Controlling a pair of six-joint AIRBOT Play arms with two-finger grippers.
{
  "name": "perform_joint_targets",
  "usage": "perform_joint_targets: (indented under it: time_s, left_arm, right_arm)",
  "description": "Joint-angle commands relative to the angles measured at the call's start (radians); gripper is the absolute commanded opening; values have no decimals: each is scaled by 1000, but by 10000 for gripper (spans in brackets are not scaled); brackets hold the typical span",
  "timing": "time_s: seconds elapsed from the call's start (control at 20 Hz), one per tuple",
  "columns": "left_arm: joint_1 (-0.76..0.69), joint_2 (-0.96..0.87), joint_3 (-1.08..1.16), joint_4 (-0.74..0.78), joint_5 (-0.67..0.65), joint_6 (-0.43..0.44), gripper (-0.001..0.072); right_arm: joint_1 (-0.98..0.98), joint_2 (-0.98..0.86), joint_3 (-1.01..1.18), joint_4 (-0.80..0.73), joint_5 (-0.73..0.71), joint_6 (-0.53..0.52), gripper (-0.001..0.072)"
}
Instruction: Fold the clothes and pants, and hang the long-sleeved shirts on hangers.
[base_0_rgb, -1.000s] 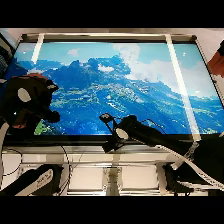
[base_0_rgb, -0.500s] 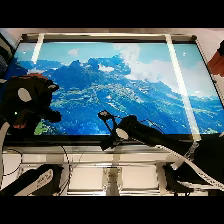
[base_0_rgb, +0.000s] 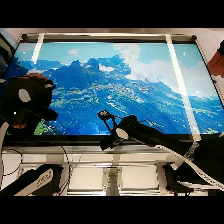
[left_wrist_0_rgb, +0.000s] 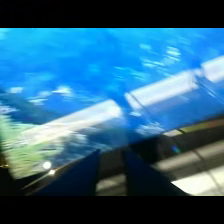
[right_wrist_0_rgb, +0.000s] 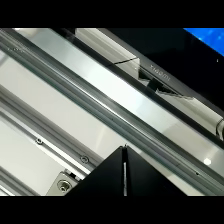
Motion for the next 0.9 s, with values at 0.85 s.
perform_joint_targets:
  time_s: [0.85]
  left_arm:
    - [954,-348,251,-388,278,-78,675]
  right_arm:
    - [0,1,1,137,-22,-6,22]
